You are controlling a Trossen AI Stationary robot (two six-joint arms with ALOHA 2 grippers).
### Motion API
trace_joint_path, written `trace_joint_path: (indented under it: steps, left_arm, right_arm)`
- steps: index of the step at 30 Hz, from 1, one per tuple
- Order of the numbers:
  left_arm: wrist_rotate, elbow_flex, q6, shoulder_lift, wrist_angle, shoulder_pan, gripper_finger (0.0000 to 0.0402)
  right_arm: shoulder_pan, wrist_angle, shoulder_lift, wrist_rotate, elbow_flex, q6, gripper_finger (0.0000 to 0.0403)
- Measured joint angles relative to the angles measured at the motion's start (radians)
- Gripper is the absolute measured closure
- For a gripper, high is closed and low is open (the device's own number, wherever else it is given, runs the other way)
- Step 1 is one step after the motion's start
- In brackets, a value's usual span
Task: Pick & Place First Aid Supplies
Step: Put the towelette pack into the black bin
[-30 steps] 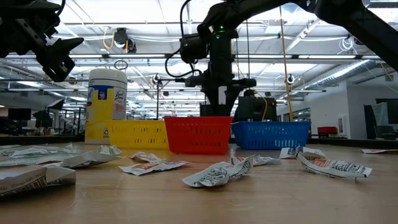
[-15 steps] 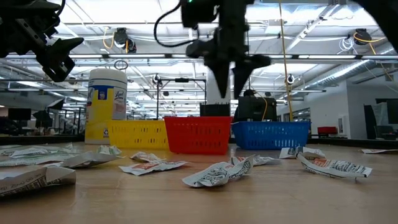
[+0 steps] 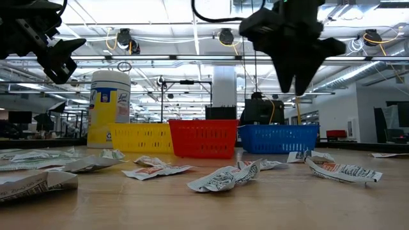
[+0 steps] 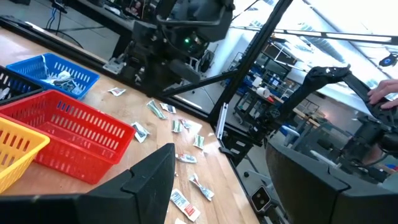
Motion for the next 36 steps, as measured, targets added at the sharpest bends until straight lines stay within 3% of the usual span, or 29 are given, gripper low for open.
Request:
trace_joint_path:
  steps: [13,27,30,36]
  left_arm:
    - [0.0,0.0,0.0,0.0,0.0,0.0,0.0144]
    - [0.0,0.0,0.0,0.0,0.0,0.0,0.0144]
    - [0.0,0.0,0.0,0.0,0.0,0.0,0.0144]
    - [0.0,0.0,0.0,0.0,0.0,0.0,0.0144]
  right_arm:
    - [0.079,0.192,0.015,-0.026,-0.175,0.071,0.0261]
    - [0.069,0.388,0.016,-0.024,-0.366,0.05,0.0264]
    - [0.062,0.409,0.016,-0.024,-0.376,0.045,0.0282]
    - [0.053,0.444,0.026,-0.028,-0.378,-0.013,0.0356]
